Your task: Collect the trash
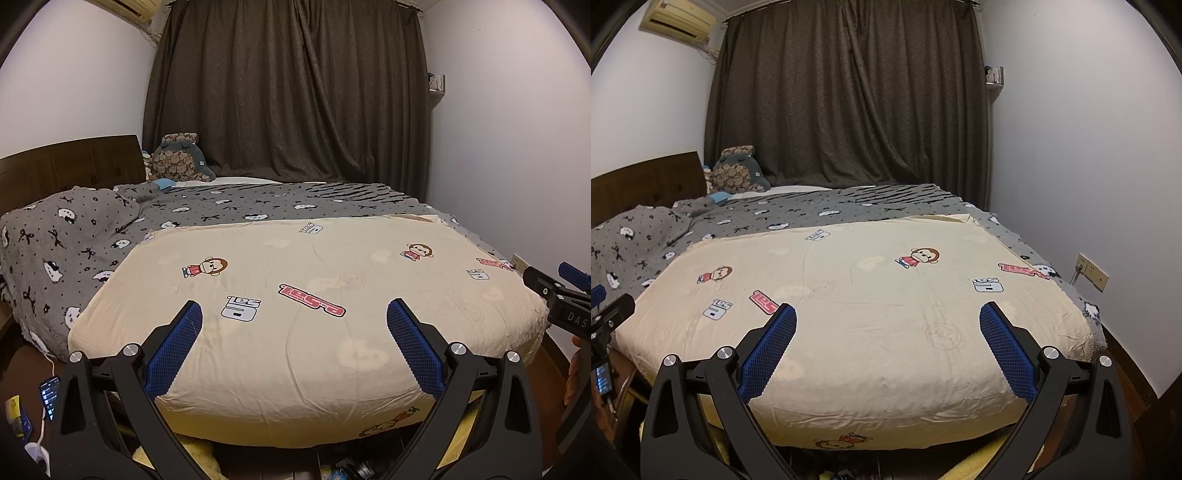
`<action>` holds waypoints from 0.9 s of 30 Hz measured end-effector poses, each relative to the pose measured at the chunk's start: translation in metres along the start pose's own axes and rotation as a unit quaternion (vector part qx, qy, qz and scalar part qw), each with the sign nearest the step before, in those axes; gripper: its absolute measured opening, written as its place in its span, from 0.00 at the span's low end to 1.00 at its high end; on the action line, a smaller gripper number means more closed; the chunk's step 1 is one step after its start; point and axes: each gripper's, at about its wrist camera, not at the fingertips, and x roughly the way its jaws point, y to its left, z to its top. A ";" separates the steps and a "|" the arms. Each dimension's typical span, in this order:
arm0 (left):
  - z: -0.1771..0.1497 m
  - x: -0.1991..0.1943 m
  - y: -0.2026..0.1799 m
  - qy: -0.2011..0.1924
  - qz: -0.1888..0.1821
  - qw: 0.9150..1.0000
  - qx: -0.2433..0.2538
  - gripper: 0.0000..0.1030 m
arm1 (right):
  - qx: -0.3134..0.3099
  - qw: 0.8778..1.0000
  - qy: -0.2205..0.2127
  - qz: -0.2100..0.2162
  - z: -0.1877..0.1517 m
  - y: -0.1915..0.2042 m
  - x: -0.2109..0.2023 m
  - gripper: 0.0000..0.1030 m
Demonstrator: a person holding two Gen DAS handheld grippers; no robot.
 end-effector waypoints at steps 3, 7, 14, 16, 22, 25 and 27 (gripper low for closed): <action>0.001 0.000 0.000 0.000 0.000 1.000 0.000 0.92 | 0.000 1.000 0.000 0.000 0.000 0.000 0.000 0.97; 0.001 0.000 0.000 0.000 0.000 1.000 0.001 0.92 | 0.001 1.000 -0.001 0.000 0.000 0.000 0.000 0.97; 0.005 0.000 -0.001 -0.002 0.001 1.000 0.001 0.92 | 0.002 1.000 -0.002 -0.001 0.000 0.001 -0.001 0.97; 0.006 0.000 -0.001 -0.002 0.001 1.000 0.002 0.92 | 0.003 1.000 -0.002 -0.001 0.000 0.001 -0.001 0.97; 0.006 0.000 0.000 -0.003 0.002 1.000 0.001 0.92 | 0.002 1.000 -0.003 0.000 0.000 0.001 -0.001 0.97; 0.006 0.000 0.000 -0.003 0.004 1.000 0.000 0.92 | 0.001 1.000 -0.003 0.001 0.000 0.002 -0.002 0.97; 0.006 -0.001 0.001 -0.003 0.006 1.000 -0.002 0.92 | 0.001 1.000 -0.003 0.002 0.000 0.002 -0.002 0.97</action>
